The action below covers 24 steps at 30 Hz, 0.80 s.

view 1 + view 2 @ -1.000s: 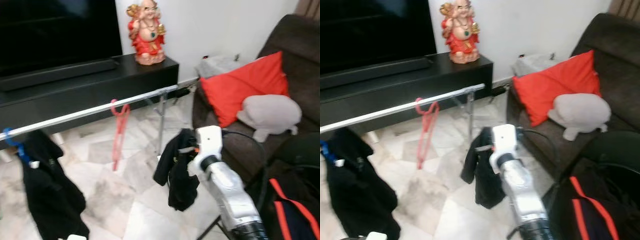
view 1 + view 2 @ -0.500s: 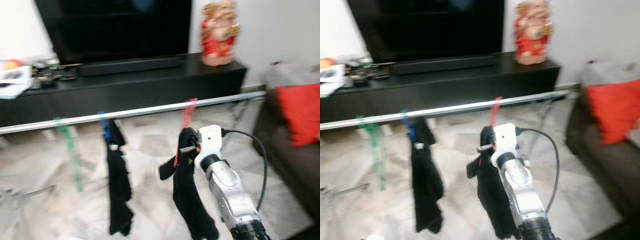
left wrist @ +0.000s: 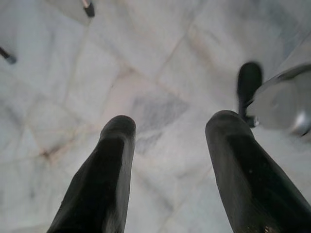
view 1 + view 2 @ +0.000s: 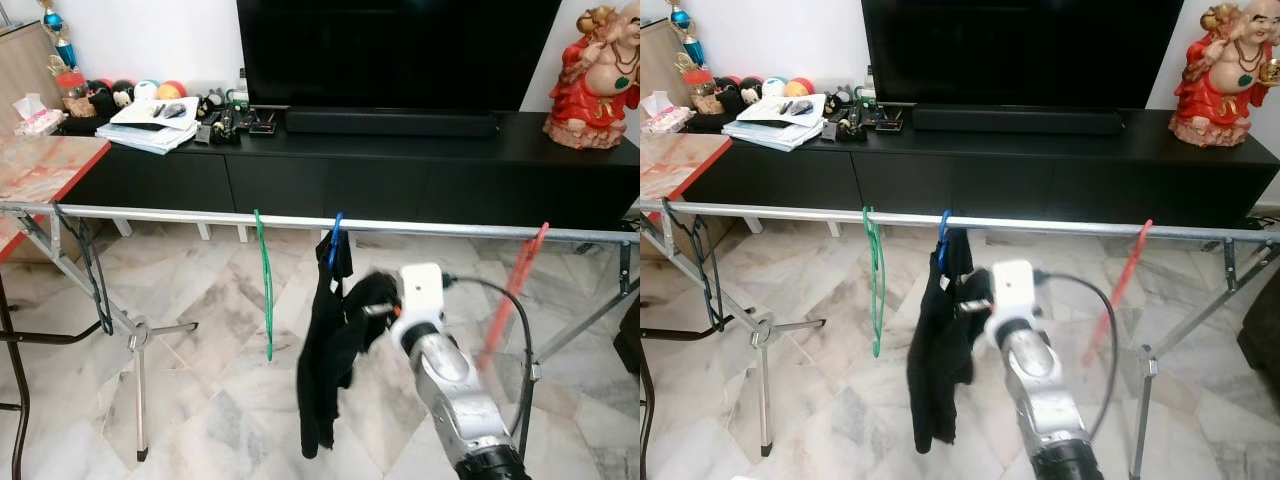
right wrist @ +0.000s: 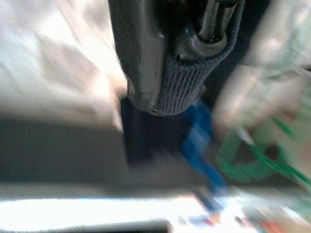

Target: Hang hanger

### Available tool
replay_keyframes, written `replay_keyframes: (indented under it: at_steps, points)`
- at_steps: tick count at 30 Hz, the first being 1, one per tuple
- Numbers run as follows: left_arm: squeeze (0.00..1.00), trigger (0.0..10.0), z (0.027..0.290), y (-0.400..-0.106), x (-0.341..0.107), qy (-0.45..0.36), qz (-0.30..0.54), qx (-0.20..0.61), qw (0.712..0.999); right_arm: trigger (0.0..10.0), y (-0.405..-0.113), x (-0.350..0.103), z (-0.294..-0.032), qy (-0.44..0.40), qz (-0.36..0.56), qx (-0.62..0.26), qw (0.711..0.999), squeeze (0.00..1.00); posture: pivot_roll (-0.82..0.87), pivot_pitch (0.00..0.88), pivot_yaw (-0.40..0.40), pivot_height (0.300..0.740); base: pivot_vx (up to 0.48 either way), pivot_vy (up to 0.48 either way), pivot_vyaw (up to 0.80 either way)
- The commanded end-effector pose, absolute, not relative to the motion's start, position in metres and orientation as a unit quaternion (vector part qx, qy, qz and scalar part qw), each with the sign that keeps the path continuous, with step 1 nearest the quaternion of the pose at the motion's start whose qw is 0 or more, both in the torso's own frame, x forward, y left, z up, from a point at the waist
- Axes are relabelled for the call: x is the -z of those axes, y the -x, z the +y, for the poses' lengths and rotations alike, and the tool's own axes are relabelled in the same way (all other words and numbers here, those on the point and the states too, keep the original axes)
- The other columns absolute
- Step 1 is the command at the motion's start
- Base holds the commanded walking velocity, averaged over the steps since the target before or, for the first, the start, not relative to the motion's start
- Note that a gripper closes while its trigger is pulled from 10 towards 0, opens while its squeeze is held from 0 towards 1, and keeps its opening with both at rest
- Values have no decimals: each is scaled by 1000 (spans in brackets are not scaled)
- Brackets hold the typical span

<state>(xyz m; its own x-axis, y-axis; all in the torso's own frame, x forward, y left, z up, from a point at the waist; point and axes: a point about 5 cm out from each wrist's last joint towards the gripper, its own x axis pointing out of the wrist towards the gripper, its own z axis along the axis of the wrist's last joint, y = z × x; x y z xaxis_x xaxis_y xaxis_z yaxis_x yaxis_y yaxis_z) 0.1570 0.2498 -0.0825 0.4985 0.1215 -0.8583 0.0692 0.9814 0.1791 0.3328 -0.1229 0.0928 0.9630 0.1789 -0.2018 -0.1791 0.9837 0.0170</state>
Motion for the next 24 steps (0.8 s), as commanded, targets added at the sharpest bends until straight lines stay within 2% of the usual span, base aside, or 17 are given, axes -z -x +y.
replay_keyframes:
  at_steps: [1,6,9,21,22,23,24]
  points:
    - [0,10000,251,-153,84,-92,502,-16,860,10000,-330,-82,-129,-2,130,-68,989,0,9,48,19,740,0,0,0]
    - [0,10000,250,-156,82,-85,481,-27,872,10000,-312,-38,-150,-34,219,14,975,0,21,49,18,740,0,0,0]
    - [0,10000,251,-157,81,-86,467,-32,879,10000,-301,-17,-165,-81,255,78,960,0,17,51,22,740,0,0,0]
    - [0,10000,248,-165,72,-65,377,-50,922,10000,-289,2,-174,-169,258,112,945,0,24,50,27,740,0,0,0]
    - [0,10000,242,-198,53,-60,311,-41,948,10000,-287,6,-173,-176,261,108,943,0,20,50,30,740,0,0,0]
    - [0,10000,242,-198,53,-60,311,-41,948,10000,-287,6,-173,-176,261,108,943,0,20,50,30,740,0,0,0]
    - [0,10000,232,-244,18,-57,216,-24,974,10000,-285,9,-172,-177,263,103,943,0,19,49,31,740,0,0,0]
